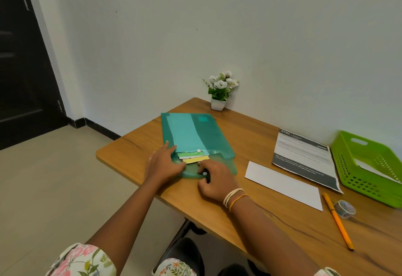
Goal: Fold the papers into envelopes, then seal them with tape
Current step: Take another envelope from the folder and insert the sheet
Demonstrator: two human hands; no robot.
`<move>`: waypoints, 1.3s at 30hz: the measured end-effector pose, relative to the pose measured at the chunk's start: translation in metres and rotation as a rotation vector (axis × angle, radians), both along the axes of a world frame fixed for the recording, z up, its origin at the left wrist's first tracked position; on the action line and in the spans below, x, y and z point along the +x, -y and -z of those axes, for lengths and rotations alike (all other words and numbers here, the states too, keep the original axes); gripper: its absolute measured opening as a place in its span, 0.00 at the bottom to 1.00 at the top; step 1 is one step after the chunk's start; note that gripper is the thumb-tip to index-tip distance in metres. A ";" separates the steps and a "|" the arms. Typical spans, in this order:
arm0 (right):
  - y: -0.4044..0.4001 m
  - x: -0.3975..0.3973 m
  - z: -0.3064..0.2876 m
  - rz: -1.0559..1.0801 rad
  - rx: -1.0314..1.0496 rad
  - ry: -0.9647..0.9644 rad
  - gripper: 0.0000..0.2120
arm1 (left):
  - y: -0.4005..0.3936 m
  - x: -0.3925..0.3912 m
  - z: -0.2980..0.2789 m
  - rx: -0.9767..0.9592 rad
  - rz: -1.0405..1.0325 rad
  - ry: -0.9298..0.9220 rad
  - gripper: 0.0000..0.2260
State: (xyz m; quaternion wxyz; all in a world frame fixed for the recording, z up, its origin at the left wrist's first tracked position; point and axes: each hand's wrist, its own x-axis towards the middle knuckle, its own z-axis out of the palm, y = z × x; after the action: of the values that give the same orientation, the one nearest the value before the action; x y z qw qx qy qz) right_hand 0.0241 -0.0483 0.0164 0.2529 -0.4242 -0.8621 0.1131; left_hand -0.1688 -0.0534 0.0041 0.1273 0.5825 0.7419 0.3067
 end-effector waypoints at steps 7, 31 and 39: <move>-0.004 -0.001 0.000 0.042 -0.058 -0.080 0.10 | -0.001 -0.001 0.005 0.178 -0.144 0.181 0.16; -0.040 -0.064 -0.015 0.160 0.161 0.399 0.13 | 0.004 -0.002 0.003 0.478 -0.140 0.351 0.08; -0.030 -0.057 -0.008 0.268 0.214 0.192 0.09 | 0.004 -0.002 0.003 0.474 -0.114 0.327 0.07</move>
State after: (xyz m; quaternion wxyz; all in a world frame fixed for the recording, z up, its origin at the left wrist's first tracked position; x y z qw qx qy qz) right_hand -0.0329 -0.0187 0.0240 0.2260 -0.5147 -0.8252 -0.0546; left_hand -0.1710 -0.0573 0.0010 0.0881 0.4961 0.6507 0.5680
